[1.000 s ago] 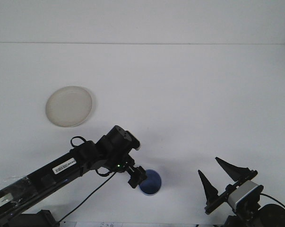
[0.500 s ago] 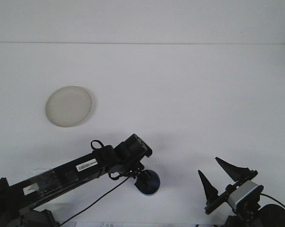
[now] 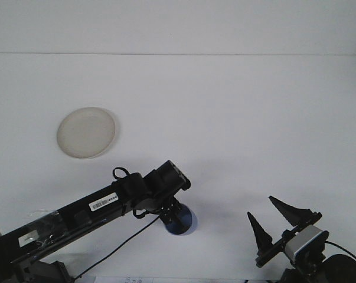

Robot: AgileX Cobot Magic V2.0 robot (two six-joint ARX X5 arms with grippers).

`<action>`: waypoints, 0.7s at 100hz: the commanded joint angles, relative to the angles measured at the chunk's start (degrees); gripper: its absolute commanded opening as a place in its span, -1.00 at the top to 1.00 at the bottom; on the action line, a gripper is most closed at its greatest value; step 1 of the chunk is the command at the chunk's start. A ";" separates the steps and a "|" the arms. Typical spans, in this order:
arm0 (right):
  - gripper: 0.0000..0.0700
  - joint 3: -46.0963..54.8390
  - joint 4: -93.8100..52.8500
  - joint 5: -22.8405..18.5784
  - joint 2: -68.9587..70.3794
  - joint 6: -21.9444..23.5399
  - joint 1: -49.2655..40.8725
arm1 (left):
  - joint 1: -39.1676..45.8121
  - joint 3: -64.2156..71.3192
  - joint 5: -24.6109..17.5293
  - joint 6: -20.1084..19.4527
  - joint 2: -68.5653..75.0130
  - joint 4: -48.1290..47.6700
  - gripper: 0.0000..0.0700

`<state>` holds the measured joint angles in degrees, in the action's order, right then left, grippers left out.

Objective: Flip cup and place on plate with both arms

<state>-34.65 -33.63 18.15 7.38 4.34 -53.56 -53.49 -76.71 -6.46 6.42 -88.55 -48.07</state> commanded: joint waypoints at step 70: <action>-0.33 -0.28 0.37 0.11 0.11 0.15 -0.59 | 52.76 -15.04 7.76 -9.81 -0.76 -4.70 0.99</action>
<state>-34.68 -33.63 18.15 7.38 4.34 -53.58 -3.55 -90.28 1.54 -3.51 -86.37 -54.24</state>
